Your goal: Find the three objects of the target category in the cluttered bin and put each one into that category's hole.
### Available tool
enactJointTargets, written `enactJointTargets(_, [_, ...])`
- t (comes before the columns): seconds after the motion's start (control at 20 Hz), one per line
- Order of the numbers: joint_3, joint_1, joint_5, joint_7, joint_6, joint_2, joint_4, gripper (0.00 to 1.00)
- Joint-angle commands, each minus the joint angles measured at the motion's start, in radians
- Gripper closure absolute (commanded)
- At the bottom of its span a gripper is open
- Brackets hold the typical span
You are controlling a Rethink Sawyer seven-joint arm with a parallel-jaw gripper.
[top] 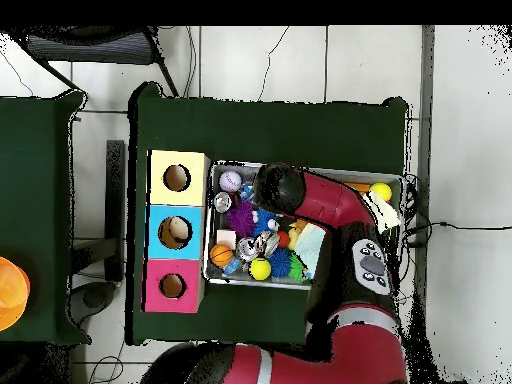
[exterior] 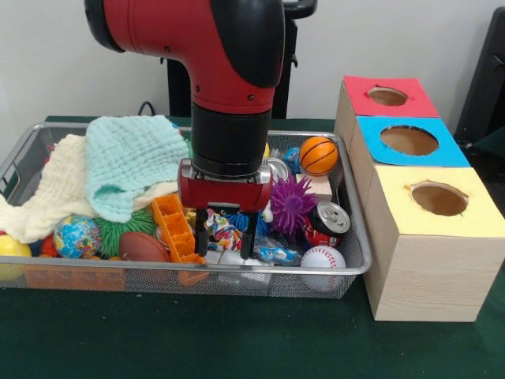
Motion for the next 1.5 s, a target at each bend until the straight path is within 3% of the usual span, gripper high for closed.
enactJointTargets(0.05, [0.205,-0.074,-0.056,-0.085,0.125,-0.048,0.101,0.00])
enactJointTargets(0.3, [0.292,-0.150,-0.071,-0.091,0.108,-0.046,0.129,0.00])
enactJointTargets(0.55, [0.333,-0.176,-0.104,-0.085,0.109,-0.026,0.117,0.00])
enactJointTargets(0.8, [0.323,-0.166,-0.137,-0.115,0.244,0.031,0.060,0.00])
enactJointTargets(1.2, [0.327,-0.182,-0.173,-0.123,0.398,0.032,0.048,0.00])
enactJointTargets(1.5, [0.379,-0.219,-0.177,-0.125,0.387,0.025,0.069,0.00])
